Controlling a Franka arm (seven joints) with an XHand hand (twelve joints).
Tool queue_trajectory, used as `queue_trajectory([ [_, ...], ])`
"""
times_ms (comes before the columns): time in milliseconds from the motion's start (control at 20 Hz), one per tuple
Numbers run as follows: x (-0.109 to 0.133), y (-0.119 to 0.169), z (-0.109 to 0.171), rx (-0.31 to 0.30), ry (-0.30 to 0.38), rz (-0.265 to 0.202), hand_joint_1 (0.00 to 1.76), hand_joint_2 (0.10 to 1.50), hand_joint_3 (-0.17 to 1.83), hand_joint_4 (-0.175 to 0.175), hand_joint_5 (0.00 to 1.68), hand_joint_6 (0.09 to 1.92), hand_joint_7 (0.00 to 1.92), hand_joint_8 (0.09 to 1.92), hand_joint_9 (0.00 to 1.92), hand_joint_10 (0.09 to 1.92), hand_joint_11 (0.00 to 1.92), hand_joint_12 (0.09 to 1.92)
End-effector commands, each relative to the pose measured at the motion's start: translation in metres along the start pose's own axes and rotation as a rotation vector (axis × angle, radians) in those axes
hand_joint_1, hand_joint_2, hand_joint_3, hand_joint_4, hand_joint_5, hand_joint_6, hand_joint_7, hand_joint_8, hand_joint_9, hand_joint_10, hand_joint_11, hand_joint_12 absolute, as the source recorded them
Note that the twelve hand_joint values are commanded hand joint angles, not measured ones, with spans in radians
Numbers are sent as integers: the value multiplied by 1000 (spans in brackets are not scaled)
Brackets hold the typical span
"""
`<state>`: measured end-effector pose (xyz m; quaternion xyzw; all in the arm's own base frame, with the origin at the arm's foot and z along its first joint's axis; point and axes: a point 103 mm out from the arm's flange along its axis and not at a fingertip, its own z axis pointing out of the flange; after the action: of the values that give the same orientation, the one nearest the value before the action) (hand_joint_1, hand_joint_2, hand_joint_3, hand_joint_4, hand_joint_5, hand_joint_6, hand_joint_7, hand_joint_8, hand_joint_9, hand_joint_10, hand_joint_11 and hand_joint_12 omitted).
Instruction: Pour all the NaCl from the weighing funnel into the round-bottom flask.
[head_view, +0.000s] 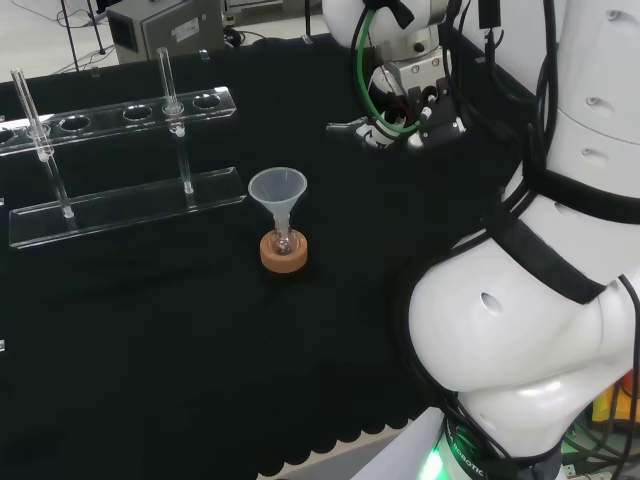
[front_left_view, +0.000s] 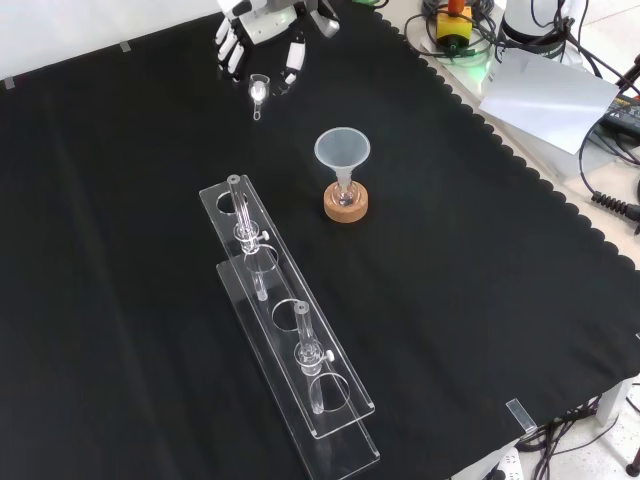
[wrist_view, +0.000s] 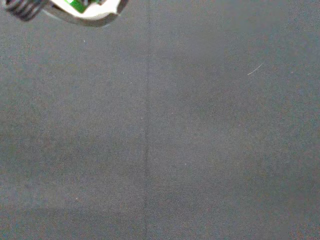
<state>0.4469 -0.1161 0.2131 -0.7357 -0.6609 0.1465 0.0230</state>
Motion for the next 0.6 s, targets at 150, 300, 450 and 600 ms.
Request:
queue_trajectory([
  [150,3,-50,-16,8,17,0,1050,716,773,175,1038,1131,628,657,994,466,690,1158],
  [300,6,-64,-26,18,16,-16,1050,715,774,175,1038,1131,626,656,994,466,690,1158],
  [450,13,-77,-37,31,3,-35,1050,715,775,175,1038,1130,625,655,993,465,690,1158],
  [600,22,-88,-43,46,-30,-52,1050,714,775,175,1039,1130,623,654,992,463,690,1158],
])
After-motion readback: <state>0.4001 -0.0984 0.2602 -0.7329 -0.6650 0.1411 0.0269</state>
